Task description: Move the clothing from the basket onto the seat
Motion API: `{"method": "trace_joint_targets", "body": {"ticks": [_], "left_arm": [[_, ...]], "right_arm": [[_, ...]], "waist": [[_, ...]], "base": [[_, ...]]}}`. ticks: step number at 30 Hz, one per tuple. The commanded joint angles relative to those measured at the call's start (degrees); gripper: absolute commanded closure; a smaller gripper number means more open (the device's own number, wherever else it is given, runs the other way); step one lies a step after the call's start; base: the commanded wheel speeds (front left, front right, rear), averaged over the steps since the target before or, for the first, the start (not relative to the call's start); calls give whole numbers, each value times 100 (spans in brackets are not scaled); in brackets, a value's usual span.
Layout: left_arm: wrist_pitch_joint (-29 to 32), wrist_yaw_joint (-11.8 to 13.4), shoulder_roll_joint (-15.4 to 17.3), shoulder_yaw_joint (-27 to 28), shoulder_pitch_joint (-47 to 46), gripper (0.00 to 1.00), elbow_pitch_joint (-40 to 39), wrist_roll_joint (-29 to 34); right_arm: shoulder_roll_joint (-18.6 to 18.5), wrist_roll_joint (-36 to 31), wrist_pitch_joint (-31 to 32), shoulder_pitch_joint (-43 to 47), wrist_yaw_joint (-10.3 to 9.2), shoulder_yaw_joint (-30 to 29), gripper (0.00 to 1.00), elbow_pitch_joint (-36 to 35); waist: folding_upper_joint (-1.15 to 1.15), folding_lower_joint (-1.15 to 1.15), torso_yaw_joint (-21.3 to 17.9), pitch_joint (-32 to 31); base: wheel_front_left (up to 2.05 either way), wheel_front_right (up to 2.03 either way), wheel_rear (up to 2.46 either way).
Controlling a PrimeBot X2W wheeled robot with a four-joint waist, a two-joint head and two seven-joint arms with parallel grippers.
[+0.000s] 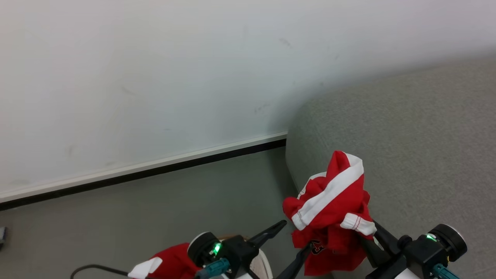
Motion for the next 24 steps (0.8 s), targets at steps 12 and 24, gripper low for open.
{"method": "trace_joint_targets", "body": {"ticks": [12, 24], "left_arm": [[-79, -28, 45, -115, -453, 0, 119, 264], [131, -142, 322, -16, -1532, 0, -201, 616]], "right_arm": [[200, -260, -122, 178, -18, -713, 100, -417], [586, -644, -449, -1487, -18, -2528, 100, -236]], "waist": [[0, 0, -857, 770], [0, 0, -106, 2565]], "base": [[0, 0, 0], [0, 0, 0]]}}
